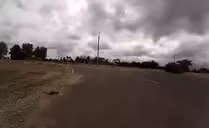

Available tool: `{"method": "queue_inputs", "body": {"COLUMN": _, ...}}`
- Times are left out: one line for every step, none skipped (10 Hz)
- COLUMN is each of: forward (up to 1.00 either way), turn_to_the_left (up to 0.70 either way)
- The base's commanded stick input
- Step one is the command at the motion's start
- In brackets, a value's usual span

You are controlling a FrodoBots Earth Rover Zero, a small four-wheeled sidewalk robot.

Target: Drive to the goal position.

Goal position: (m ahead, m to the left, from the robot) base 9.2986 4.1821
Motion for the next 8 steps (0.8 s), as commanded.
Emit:
{"method": "queue_inputs", "body": {"forward": 0.50, "turn_to_the_left": 0.50}}
{"method": "queue_inputs", "body": {"forward": 0.50, "turn_to_the_left": 0.50}}
{"method": "queue_inputs", "body": {"forward": 0.50, "turn_to_the_left": 0.50}}
{"method": "queue_inputs", "body": {"forward": 0.50, "turn_to_the_left": 0.50}}
{"method": "queue_inputs", "body": {"forward": 0.50, "turn_to_the_left": 0.50}}
{"method": "queue_inputs", "body": {"forward": 0.50, "turn_to_the_left": 0.50}}
{"method": "queue_inputs", "body": {"forward": 0.50, "turn_to_the_left": 0.50}}
{"method": "queue_inputs", "body": {"forward": 0.50, "turn_to_the_left": 0.00}}
